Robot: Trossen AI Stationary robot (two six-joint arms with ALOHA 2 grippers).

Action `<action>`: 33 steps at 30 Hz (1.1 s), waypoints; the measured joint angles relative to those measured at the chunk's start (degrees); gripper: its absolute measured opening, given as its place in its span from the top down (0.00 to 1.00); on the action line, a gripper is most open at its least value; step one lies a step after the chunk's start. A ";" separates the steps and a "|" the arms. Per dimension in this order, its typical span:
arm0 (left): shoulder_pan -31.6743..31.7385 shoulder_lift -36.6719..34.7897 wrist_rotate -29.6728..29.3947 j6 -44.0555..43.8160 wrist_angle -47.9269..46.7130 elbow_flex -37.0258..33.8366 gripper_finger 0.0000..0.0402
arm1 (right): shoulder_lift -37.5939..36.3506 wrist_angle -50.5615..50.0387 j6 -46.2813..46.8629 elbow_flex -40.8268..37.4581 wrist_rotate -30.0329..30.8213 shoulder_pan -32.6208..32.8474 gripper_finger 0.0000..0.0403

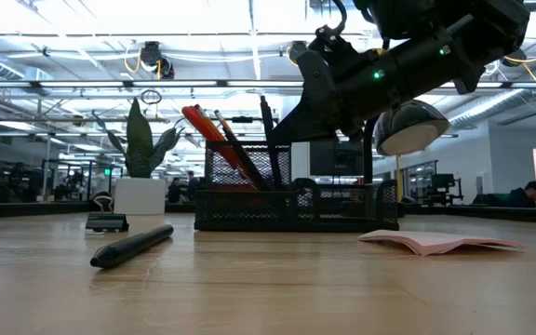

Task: Pick and place office supplies into organizer
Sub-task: Put the right black pen into the desk organizer, then put the left black pen into the desk organizer

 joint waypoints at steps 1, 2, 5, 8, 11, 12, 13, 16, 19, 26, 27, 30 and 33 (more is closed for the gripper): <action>0.00 0.01 0.00 0.00 0.03 -0.01 0.87 | 0.00 0.16 -0.24 0.00 -0.02 0.02 0.95; 0.00 0.01 0.00 0.02 0.07 0.00 0.87 | 0.00 0.27 -0.51 0.00 -0.02 0.09 0.95; 0.00 0.01 0.00 0.04 0.22 -0.01 0.87 | 0.02 0.55 -1.15 0.00 -0.11 0.11 0.93; 0.00 0.01 0.00 0.04 0.22 0.02 0.87 | 0.04 0.74 -1.73 0.00 -0.17 0.11 0.91; 0.00 0.01 0.00 0.09 0.20 0.01 0.87 | 0.04 0.83 -1.73 0.00 -0.21 0.13 0.87; 0.00 0.01 0.00 0.11 0.20 0.00 0.87 | 0.04 0.84 -1.76 0.00 -0.22 0.13 0.86; 0.00 0.00 0.00 0.13 0.20 -0.01 0.87 | 0.04 0.85 -1.74 0.00 -0.24 0.13 0.85; 0.00 0.01 0.00 0.13 0.20 0.02 0.87 | 0.04 0.85 -2.12 -0.01 -0.24 0.13 0.82; 0.00 0.00 0.00 0.13 0.18 0.02 0.87 | 0.04 0.97 -2.17 -0.02 -0.24 0.13 0.79; 0.00 -0.02 0.00 0.13 0.17 0.00 0.87 | 0.09 2.42 -3.33 -0.11 -0.21 0.11 0.73; 0.00 0.01 0.00 0.13 0.17 0.02 0.87 | 0.11 3.06 -3.63 -0.11 -0.20 0.11 0.73; 0.00 0.00 0.02 0.13 0.15 0.00 0.87 | -0.05 5.94 -5.93 -0.11 -0.23 0.17 0.72; 0.00 0.01 0.02 0.13 0.15 0.01 0.87 | -1.35 9.40 -10.55 -0.11 -0.21 0.90 0.72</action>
